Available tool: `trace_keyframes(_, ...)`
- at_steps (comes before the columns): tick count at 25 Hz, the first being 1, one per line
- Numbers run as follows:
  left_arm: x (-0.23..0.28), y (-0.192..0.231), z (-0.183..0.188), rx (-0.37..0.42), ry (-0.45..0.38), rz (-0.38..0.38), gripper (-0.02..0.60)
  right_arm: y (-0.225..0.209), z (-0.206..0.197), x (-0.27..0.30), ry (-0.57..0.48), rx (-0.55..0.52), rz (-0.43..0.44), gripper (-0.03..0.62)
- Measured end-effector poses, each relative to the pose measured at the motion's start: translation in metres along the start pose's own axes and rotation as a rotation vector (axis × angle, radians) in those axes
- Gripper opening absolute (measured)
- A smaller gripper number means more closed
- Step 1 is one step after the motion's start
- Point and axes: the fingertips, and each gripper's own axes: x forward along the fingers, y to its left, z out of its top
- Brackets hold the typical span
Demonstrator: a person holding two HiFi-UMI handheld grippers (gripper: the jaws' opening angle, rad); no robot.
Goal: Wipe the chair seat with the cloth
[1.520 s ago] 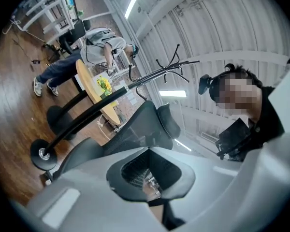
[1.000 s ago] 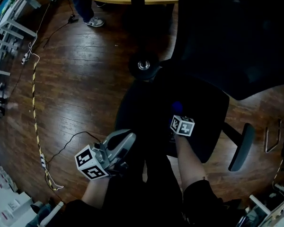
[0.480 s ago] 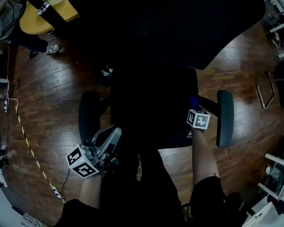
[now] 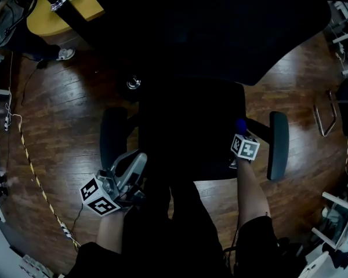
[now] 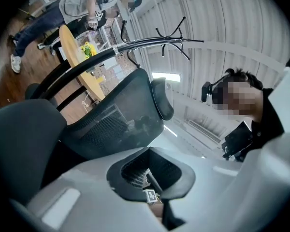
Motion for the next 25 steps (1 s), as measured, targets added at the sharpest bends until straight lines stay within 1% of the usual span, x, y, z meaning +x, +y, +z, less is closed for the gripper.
trace_keyframes(2,-0.01,-0.003,0.006,0.005,-0.026,0.007,-0.011,0.023,-0.001,-0.003,-0.018,-0.026,0.013,0.035)
trace_keyframes(4,-0.019,-0.005,0.016,0.018,-0.055,0.021,-0.011,0.07,-0.004,-0.002,-0.002,-0.055,0.08,0.035)
trace_keyframes(7,-0.034,-0.011,0.034,0.038,-0.115,0.035,-0.012,0.154,-0.022,0.012,0.047,-0.05,0.231,0.035)
trace_keyframes(10,-0.054,-0.017,0.05,0.064,-0.169,0.047,-0.011,0.245,-0.037,0.018,0.064,-0.068,0.383,0.035)
trace_keyframes(13,-0.08,-0.012,0.062,0.081,-0.229,0.109,-0.011,0.334,-0.055,0.015,0.104,-0.121,0.537,0.035)
trace_keyframes(14,-0.089,-0.01,0.064,0.081,-0.248,0.129,-0.011,0.359,-0.064,0.013,0.12,-0.138,0.582,0.035)
trace_keyframes(15,-0.098,-0.009,0.066,0.08,-0.264,0.145,-0.011,0.378,-0.073,0.01,0.134,-0.156,0.61,0.035)
trace_keyframes(17,-0.112,-0.01,0.069,0.075,-0.288,0.164,-0.011,0.396,-0.084,0.007,0.137,-0.2,0.602,0.035)
trace_keyframes(19,-0.123,-0.013,0.072,0.073,-0.306,0.177,-0.011,0.397,-0.086,0.004,0.119,-0.228,0.591,0.035)
trace_keyframes(22,-0.13,-0.011,0.073,0.071,-0.316,0.195,-0.011,0.399,-0.084,0.003,0.113,-0.26,0.638,0.035)
trace_keyframes(25,-0.125,-0.009,0.07,0.064,-0.306,0.188,-0.011,0.401,-0.086,0.003,0.122,-0.285,0.659,0.035)
